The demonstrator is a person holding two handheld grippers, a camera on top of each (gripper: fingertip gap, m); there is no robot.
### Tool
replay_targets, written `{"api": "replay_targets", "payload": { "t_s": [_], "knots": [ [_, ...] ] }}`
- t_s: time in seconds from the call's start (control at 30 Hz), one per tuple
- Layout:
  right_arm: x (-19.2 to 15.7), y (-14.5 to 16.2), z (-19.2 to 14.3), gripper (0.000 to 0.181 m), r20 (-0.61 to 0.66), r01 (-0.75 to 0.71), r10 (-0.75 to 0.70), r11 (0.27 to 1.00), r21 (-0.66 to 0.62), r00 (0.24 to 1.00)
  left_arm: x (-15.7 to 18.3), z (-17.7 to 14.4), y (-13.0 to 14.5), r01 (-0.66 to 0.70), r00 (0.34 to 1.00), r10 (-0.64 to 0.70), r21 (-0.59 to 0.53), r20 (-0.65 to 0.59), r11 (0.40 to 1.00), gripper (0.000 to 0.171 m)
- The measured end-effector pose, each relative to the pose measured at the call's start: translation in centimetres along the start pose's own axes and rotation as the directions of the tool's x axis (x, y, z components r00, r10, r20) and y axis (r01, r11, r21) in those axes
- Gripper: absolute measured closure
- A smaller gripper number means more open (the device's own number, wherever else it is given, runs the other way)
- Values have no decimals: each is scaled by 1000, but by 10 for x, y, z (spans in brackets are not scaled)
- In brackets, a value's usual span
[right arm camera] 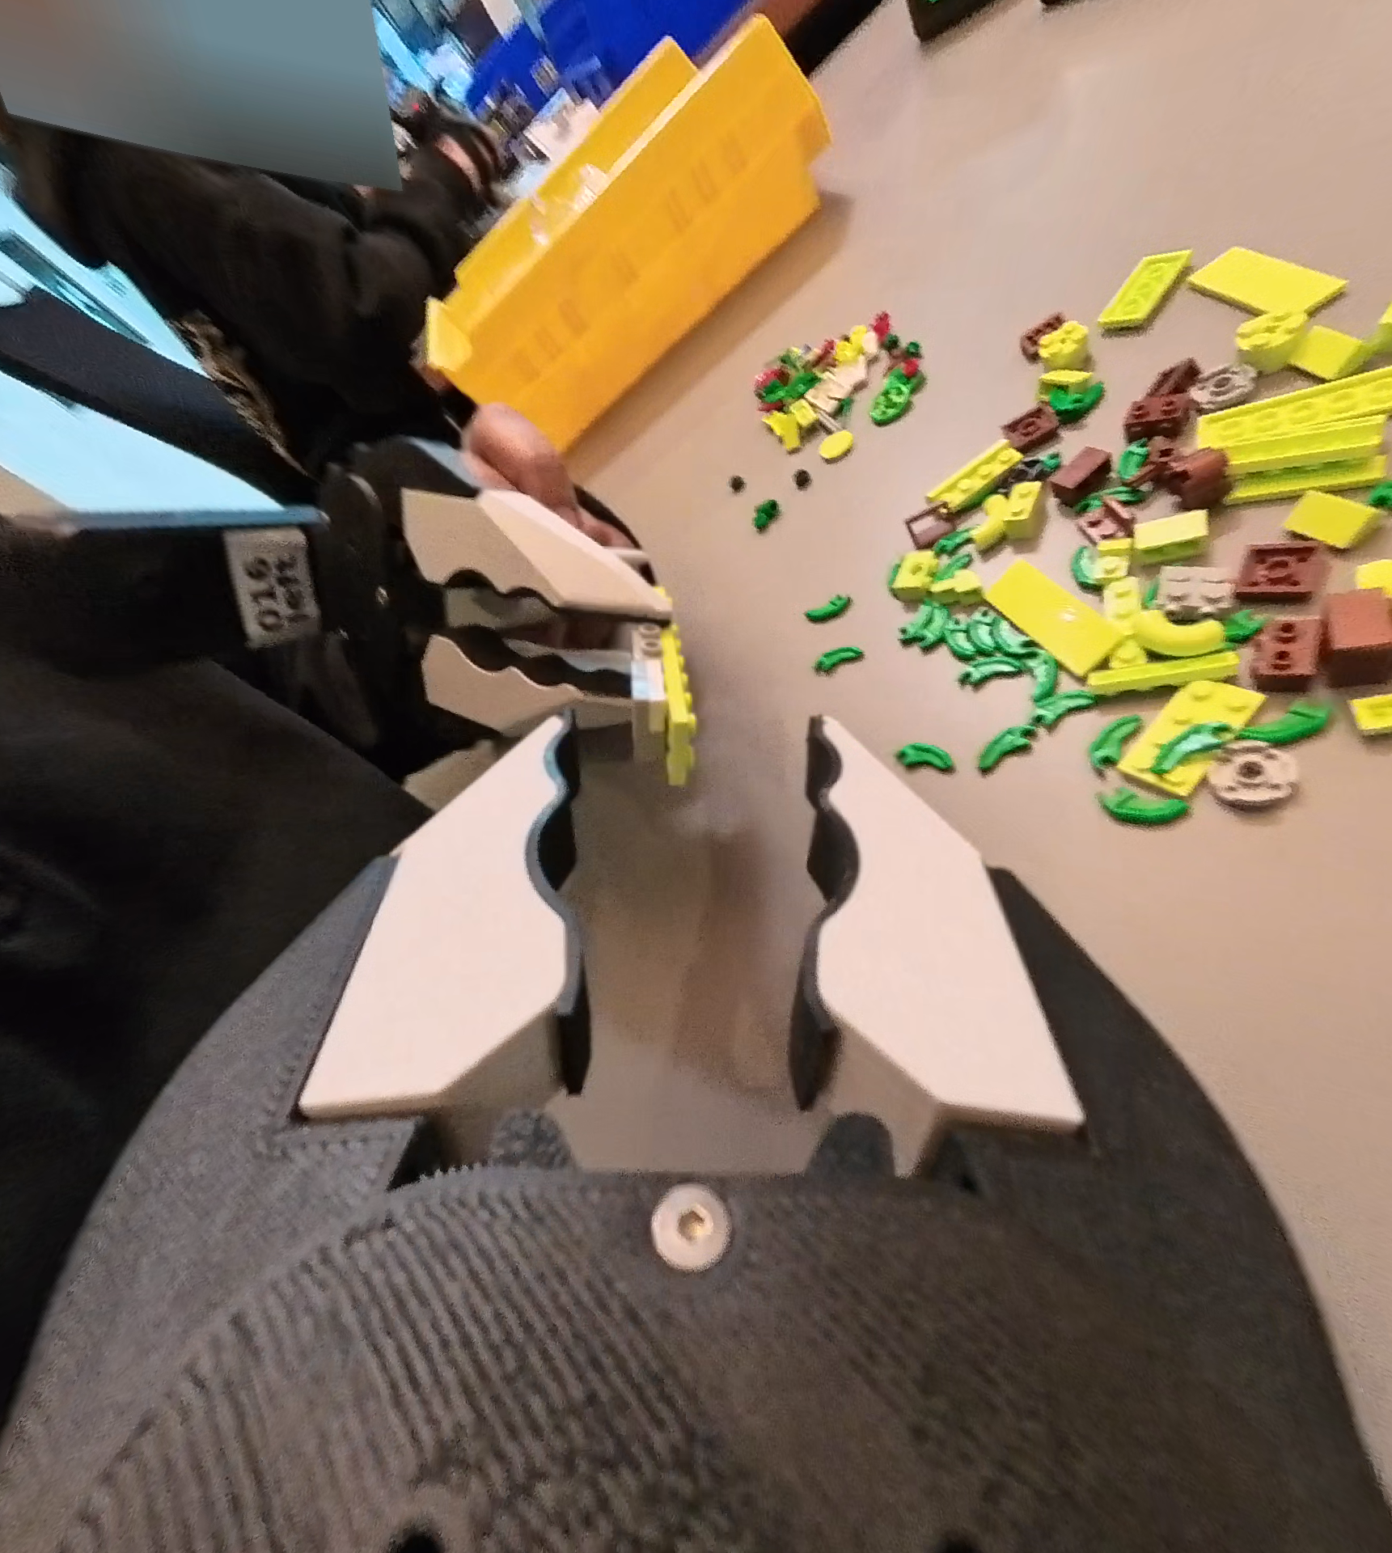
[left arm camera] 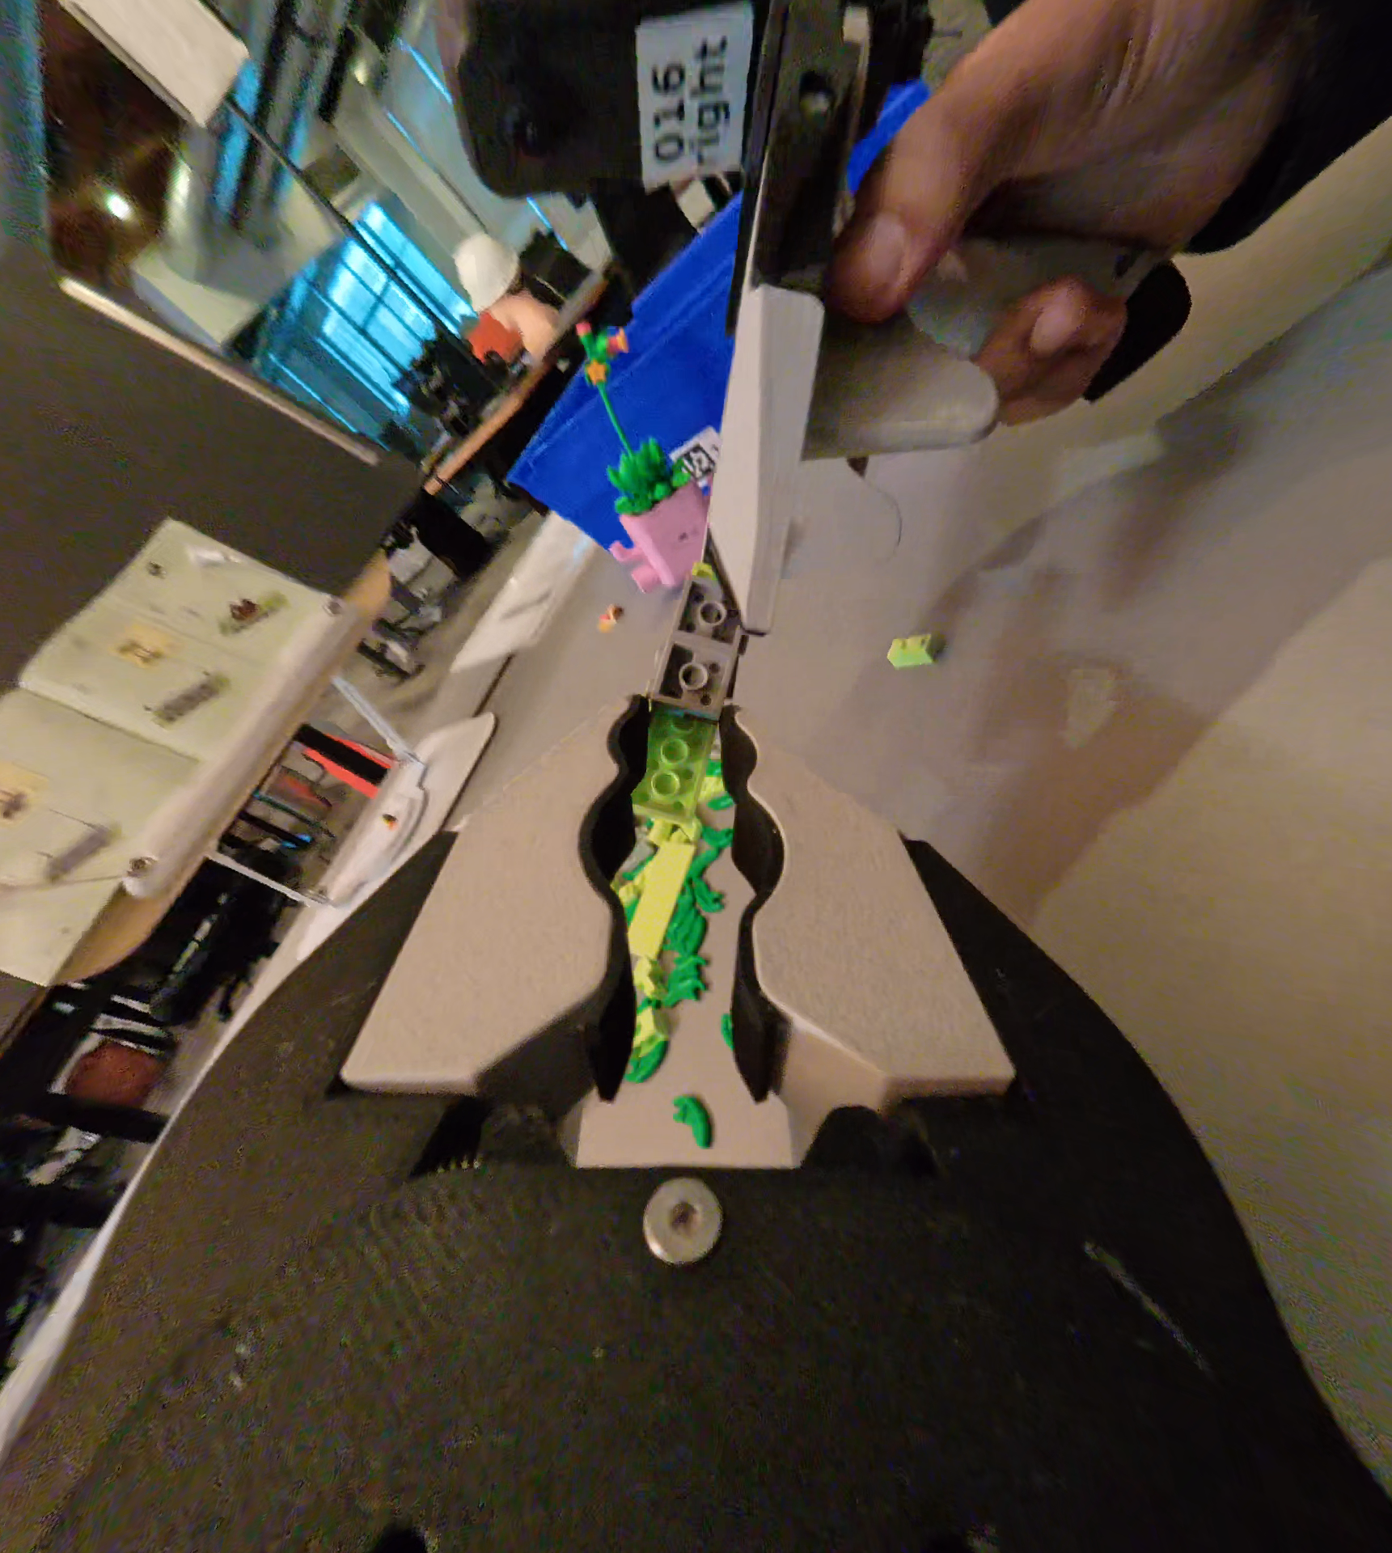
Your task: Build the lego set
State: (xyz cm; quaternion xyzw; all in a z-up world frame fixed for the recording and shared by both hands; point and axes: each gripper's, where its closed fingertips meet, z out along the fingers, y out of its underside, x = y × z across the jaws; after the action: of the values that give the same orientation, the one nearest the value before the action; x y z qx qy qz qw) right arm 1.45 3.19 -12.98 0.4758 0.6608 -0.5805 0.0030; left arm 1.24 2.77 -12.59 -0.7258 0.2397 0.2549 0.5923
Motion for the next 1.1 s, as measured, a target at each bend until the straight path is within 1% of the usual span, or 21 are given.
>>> {"api": "replay_targets", "payload": {
  "t_s": [0.13,0.27,0.5,0.6,0.7,1.1],
  "knots": [
    [-14,-9,-4,152,89,-34,26,995,94,996,-1,0,-6,-17,999,16,19,32,1000,157],
    [-16,-13,-10,163,86,-11,-1,990,139,996,-3,-3,-8,-17,999,15,40,48,999,157],
    [-18,-14,-9,171,47,68,-76,987,145,996,1,-3,-12,-35,999,33,58,43,998,157],
    [-19,-14,-9,171,25,127,-132,980,154,991,1,-3,-12,-35,998,33,57,47,998,157],
    [-19,-15,-8,171,6,157,-159,976,152,987,0,-3,-11,-41,998,38,54,56,998,157],
    [-19,-16,-8,173,-13,142,-142,979,147,990,-2,-2,-10,-62,995,58,51,80,997,158]
  ]
}}
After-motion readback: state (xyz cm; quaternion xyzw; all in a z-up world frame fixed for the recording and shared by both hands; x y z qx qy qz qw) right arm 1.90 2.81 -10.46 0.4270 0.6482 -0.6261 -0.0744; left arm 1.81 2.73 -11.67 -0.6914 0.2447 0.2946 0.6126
